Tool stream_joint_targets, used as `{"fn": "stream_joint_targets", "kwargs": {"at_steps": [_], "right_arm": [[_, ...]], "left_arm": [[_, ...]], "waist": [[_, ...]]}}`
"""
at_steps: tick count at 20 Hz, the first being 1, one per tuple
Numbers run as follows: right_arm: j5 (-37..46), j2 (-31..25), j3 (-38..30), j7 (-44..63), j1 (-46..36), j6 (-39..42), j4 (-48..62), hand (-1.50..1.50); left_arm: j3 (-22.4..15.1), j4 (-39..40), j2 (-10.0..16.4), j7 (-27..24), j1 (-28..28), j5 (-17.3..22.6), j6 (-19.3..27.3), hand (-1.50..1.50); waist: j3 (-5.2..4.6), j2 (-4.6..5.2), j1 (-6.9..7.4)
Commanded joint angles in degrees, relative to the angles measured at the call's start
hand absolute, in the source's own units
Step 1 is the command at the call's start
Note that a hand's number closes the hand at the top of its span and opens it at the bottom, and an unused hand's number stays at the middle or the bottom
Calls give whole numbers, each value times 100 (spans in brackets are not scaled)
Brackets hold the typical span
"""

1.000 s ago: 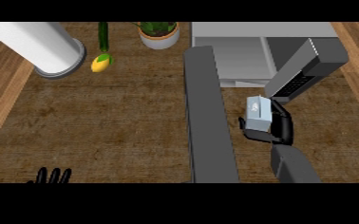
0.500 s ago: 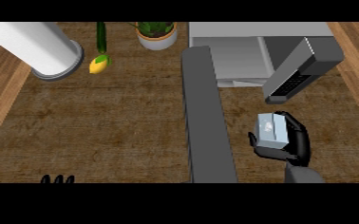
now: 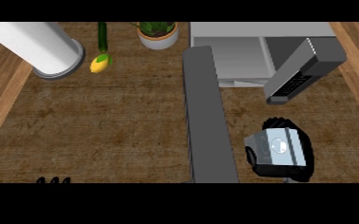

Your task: Pick up the milk, place it into the microwave and close the microwave

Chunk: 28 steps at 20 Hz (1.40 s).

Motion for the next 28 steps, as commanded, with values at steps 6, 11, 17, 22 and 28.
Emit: {"fn": "stream_joint_targets", "kwargs": {"at_steps": [6,11,17,22,28], "right_arm": [[534,51,84,646,-996,-857,185,150],[575,171,412,758,-1522,-1397,863,150],[934,173,-19,712,-2618,-1945,2325,150],[117,171,-22,-142,-3543,-2385,4158,150],[423,-32,-876,-491,-4631,-2314,5692,150]], "left_arm": [[204,378,7,42,-380,200,-11,-150],[495,166,291,-73,35,429,-229,-150],[693,-174,457,220,12,715,-328,-150],[508,442,212,-199,-134,398,-330,-150],[617,565,297,-287,-245,448,-501,-150]], "waist": [[4,24,47],[5,22,79],[7,34,115],[13,66,224],[15,123,326]]}}
